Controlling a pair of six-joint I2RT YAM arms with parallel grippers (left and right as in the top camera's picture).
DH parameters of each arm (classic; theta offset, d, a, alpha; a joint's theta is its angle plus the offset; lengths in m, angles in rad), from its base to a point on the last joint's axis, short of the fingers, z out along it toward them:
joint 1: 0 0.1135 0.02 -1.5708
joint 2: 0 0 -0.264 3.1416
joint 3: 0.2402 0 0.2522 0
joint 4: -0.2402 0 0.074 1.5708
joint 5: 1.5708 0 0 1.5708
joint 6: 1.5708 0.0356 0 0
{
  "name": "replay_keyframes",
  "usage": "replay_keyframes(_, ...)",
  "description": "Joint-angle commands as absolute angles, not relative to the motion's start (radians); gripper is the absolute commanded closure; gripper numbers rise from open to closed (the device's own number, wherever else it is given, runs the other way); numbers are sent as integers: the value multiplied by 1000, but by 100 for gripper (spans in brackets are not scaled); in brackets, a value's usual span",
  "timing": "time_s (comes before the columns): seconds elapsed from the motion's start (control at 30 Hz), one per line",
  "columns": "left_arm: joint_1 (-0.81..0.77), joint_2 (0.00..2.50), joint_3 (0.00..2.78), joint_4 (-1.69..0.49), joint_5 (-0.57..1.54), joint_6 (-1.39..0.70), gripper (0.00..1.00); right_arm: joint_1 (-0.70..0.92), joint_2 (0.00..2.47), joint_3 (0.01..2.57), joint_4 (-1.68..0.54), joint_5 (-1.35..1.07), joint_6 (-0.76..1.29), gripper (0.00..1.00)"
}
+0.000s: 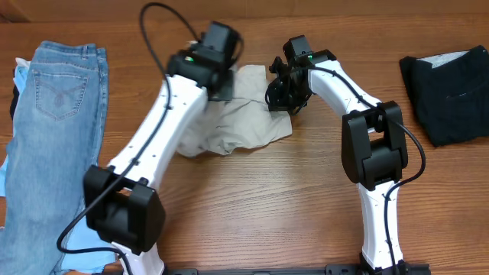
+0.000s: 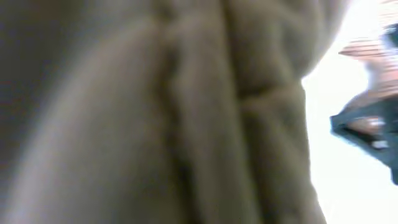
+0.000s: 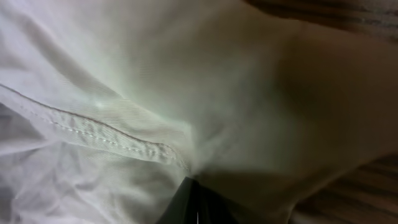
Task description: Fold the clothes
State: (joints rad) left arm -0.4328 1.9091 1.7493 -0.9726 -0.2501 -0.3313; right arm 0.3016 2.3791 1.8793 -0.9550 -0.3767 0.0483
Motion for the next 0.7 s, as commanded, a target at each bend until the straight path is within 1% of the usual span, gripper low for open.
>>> replay_keyframes(0.0,-482,2013,1783,-915,-227,-405,96,308,2454,1868,-956,-361,27,96)
replay_keyframes(0.1,-485,2122,1783,-866,-197,-424,96,308,2454,1868,-954,-361,26,96)
replay_keyframes(0.13,-485,2154,1783,-846,-168,-427,94,308,2454,1868,-954,-361,26,96)
replay_keyframes(0.17,-485,2173,1783,-831,-147,-427,90,308,2454,1868,-954,-361,27,96)
replay_keyframes(0.23,-485,2184,1783,-819,-138,-427,87,304,2453,1870,-953,-395,30,96)
replay_keyframes(0.27,-485,2180,1784,-816,-137,-426,80,296,2452,1875,-952,-434,30,96)
replay_keyframes(0.3,-484,2177,1784,-810,-132,-426,71,281,2445,1887,-956,-484,30,96)
replay_keyframes(0.37,-484,2176,1797,-807,-91,-406,20,257,2411,1906,-967,-542,30,96)
replay_keyframes(0.4,-484,2176,1805,-807,-80,-397,0,241,2374,1921,-971,-580,30,96)
replay_keyframes(0.5,-485,2176,1885,-843,-77,-397,0,163,2233,1992,-994,-607,46,87)
replay_keyframes(0.57,-485,2176,2000,-907,-71,-396,0,102,2159,2010,-1004,-604,46,83)
replay_keyframes(0.67,-482,2176,2209,-982,4,-359,0,57,2139,2010,-1068,-606,30,82)
